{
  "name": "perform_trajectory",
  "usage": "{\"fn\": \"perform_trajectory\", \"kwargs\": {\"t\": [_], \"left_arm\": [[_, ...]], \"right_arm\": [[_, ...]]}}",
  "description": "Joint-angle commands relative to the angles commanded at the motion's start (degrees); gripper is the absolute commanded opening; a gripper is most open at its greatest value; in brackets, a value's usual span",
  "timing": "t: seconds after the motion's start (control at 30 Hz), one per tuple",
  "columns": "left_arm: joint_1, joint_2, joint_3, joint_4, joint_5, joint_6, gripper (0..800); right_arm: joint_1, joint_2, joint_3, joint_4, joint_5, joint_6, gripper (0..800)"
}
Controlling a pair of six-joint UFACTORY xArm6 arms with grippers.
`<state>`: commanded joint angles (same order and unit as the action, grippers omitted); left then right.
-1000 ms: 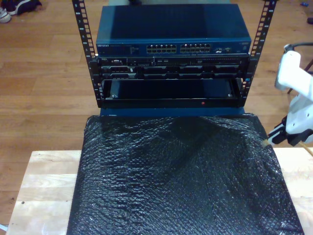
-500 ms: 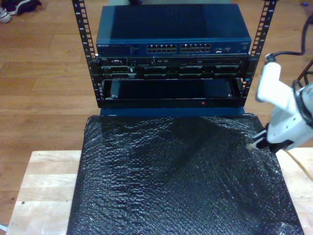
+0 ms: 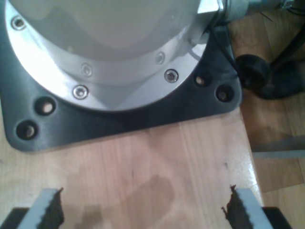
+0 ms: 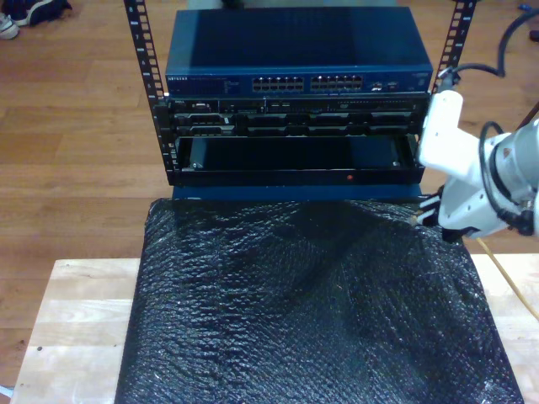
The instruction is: Grab the cable and plug it in
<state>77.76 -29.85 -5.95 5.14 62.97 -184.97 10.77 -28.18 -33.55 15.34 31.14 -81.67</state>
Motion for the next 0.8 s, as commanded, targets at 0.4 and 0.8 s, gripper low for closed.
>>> {"fn": "perform_trajectory", "kwargs": {"t": [0.4, 0.8], "left_arm": [[0.0, 0.0, 0.0, 0.0, 0.0, 0.0, 800], [0.0, 0.0, 0.0, 0.0, 0.0, 0.0, 800]], "right_arm": [[7.65, 16.09, -7.56, -5.27, -17.14, -0.18, 0], [7.65, 18.9, -3.43, -11.6, -33.23, -0.26, 0]]}}
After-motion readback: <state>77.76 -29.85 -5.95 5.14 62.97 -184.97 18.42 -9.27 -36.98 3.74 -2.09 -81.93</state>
